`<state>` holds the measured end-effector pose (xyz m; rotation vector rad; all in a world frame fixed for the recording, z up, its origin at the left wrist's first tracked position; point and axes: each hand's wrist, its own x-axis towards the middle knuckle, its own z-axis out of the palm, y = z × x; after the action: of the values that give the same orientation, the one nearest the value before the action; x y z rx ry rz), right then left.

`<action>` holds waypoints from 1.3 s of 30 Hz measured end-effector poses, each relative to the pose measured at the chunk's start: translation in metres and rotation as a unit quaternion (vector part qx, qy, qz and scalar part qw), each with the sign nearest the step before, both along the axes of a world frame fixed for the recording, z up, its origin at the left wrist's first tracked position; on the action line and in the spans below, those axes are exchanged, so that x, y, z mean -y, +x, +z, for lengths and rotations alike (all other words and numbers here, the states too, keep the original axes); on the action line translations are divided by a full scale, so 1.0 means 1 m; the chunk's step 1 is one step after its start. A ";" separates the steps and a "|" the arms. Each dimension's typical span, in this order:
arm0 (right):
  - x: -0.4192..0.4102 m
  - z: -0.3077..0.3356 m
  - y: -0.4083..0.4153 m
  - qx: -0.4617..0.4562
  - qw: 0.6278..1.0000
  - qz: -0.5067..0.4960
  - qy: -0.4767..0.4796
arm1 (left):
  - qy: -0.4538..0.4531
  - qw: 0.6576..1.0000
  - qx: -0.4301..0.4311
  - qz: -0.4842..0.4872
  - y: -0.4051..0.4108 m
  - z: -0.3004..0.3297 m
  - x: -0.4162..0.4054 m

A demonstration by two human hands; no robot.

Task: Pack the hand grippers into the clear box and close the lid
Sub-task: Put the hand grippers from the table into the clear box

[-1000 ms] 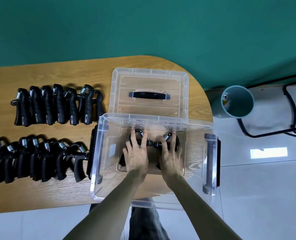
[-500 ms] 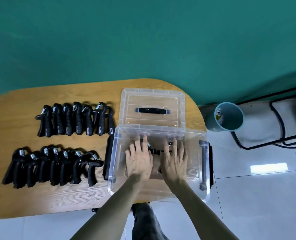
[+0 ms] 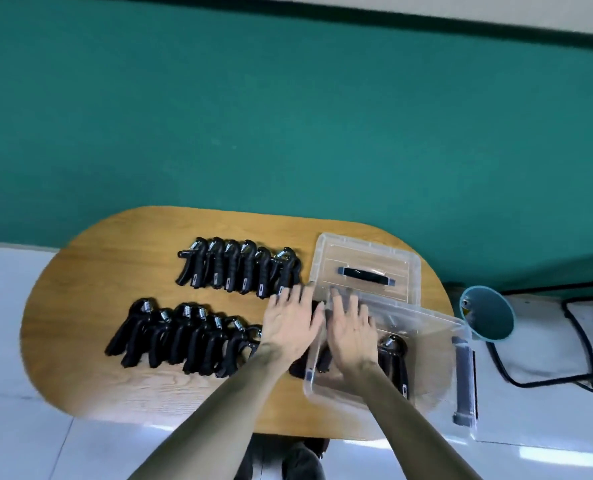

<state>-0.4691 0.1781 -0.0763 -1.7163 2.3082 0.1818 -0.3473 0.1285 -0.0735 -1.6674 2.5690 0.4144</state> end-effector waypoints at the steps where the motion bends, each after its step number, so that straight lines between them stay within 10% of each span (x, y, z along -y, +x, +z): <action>1: 0.007 0.003 0.014 -0.003 1.000 0.009 -0.003 | 0.003 1.000 -0.002 0.003 0.015 0.002 0.007; 26: 0.158 -0.084 0.249 0.029 0.992 0.116 0.050 | 0.204 0.953 0.084 0.210 0.337 -0.121 0.057; 39: 0.250 -0.190 0.337 0.026 0.995 0.100 -0.004 | 0.186 0.963 -0.030 0.193 0.380 -0.201 0.069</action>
<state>-0.1320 -0.0723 -0.2659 -1.9318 2.1014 0.1650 0.0327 0.0591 -0.2749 -2.0135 2.0176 0.9146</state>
